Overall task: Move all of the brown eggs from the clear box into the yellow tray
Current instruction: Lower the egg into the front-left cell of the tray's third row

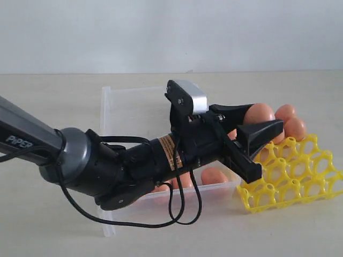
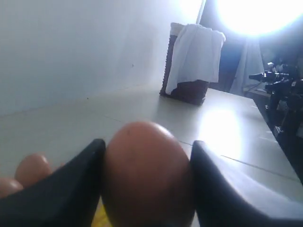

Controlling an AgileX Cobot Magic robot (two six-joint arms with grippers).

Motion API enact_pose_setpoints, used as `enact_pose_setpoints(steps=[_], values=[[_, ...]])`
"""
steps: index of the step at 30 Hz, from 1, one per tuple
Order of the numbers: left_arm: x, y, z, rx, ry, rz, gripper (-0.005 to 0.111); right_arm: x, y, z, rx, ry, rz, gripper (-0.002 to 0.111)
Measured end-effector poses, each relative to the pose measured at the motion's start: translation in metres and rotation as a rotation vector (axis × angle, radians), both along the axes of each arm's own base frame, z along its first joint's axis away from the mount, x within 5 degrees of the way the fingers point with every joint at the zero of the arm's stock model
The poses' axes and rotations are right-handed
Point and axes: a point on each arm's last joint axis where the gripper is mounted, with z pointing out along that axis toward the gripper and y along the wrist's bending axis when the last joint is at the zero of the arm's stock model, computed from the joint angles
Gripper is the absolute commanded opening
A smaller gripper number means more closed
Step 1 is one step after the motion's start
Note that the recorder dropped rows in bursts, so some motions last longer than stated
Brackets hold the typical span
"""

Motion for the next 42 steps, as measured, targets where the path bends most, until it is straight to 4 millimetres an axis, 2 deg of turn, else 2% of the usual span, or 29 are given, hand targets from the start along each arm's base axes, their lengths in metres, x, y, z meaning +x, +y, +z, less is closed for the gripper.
enact_pose_setpoints(steps=[2,5,7,10,14,17,23,29,34,37,42], values=[[0.001,-0.007,-0.012,0.036,-0.043,-0.016,0.004,0.000,0.000,0.000,0.000,0.000,0.000,0.000],[0.005,-0.015,-0.022,0.113,-0.214,-0.013,0.004,0.000,0.000,0.000,0.000,0.000,0.000,0.000],[0.009,-0.021,-0.020,0.133,-0.324,-0.056,0.004,0.000,0.000,0.000,0.000,0.000,0.000,0.000],[0.017,-0.027,-0.013,0.153,-0.383,-0.114,0.004,0.000,0.000,0.000,0.000,0.000,0.000,0.000],[0.029,-0.033,-0.008,0.184,-0.317,-0.129,0.004,0.000,0.000,0.000,0.000,0.000,0.000,0.000],[0.037,-0.034,-0.021,0.353,-0.186,-0.099,0.004,0.000,0.000,0.000,0.000,0.000,0.000,0.000],[0.051,-0.015,-0.039,0.506,-0.004,-0.088,0.004,0.000,0.000,0.000,0.000,0.000,0.000,0.000],[0.060,0.004,-0.043,0.549,0.109,-0.155,0.004,0.000,0.000,0.000,0.000,0.000,0.000,0.000],[0.059,0.009,-0.041,0.574,0.076,-0.231,0.004,0.000,0.000,0.000,0.000,0.000,0.000,0.000],[0.054,0.006,-0.036,0.550,-0.073,-0.307,0.004,0.000,0.000,0.000,0.000,0.000,0.000,0.000],[0.049,0.000,-0.023,0.383,-0.282,-0.369,0.004,0.000,0.000,0.000,0.002,0.001,0.000,0.000]])
